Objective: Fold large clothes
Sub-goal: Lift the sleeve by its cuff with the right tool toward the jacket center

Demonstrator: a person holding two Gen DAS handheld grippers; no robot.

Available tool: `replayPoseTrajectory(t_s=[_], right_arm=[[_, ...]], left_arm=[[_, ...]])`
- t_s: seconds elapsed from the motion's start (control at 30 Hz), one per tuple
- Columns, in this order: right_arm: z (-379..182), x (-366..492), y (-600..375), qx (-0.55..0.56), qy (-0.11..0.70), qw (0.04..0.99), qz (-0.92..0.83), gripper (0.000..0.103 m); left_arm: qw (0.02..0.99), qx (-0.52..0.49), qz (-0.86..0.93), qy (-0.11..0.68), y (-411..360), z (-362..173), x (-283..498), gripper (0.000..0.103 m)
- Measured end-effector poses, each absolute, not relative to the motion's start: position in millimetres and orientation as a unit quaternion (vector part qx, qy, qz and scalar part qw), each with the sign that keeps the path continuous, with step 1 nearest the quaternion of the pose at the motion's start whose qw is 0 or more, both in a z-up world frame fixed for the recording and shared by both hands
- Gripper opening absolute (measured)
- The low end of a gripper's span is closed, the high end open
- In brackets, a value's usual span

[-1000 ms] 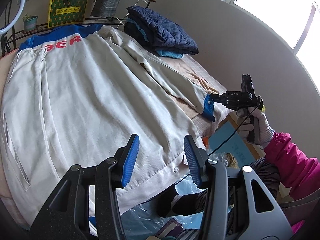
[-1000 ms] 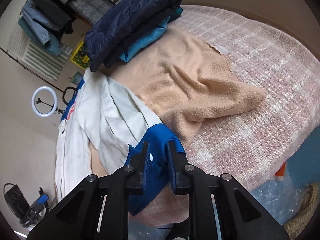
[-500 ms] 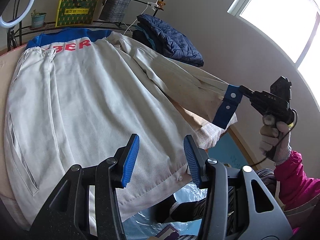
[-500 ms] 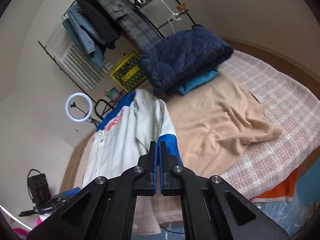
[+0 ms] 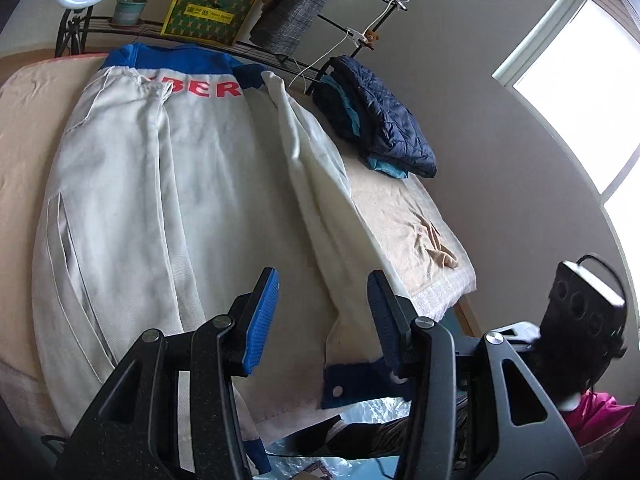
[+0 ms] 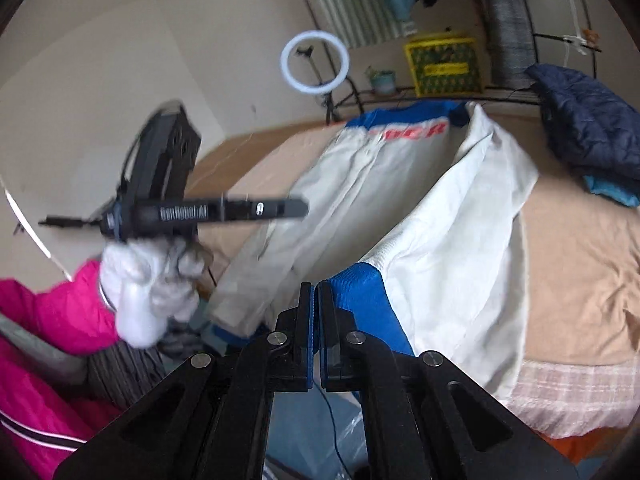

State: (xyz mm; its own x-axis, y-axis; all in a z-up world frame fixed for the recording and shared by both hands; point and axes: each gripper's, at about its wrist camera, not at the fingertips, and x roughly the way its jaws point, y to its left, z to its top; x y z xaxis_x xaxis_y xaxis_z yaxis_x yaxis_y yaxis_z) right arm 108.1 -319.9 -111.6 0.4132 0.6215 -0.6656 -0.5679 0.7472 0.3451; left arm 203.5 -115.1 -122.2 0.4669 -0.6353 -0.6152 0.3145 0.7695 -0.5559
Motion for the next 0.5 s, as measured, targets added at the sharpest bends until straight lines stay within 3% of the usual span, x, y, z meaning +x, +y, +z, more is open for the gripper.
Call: replayPoseTrajectory(t_s=[0.17,0.37,0.5], right_arm=[[-133,121,-314,0.024,0.467,0.806,0.363,0.003],[-94,127,-350,0.033,0.45,0.807,0.381,0.003],[-75,156,-376,0.038,0.435,0.832,0.342,0.003]], left_arm=[[0.821,-0.189,-0.296,0.449,-127,-134,199,0.047],[0.808,-0.183,-0.311,0.466,-154,-146,194,0.047],[0.82,-0.127,-0.306,0.467,-176,-148,188,0.053]])
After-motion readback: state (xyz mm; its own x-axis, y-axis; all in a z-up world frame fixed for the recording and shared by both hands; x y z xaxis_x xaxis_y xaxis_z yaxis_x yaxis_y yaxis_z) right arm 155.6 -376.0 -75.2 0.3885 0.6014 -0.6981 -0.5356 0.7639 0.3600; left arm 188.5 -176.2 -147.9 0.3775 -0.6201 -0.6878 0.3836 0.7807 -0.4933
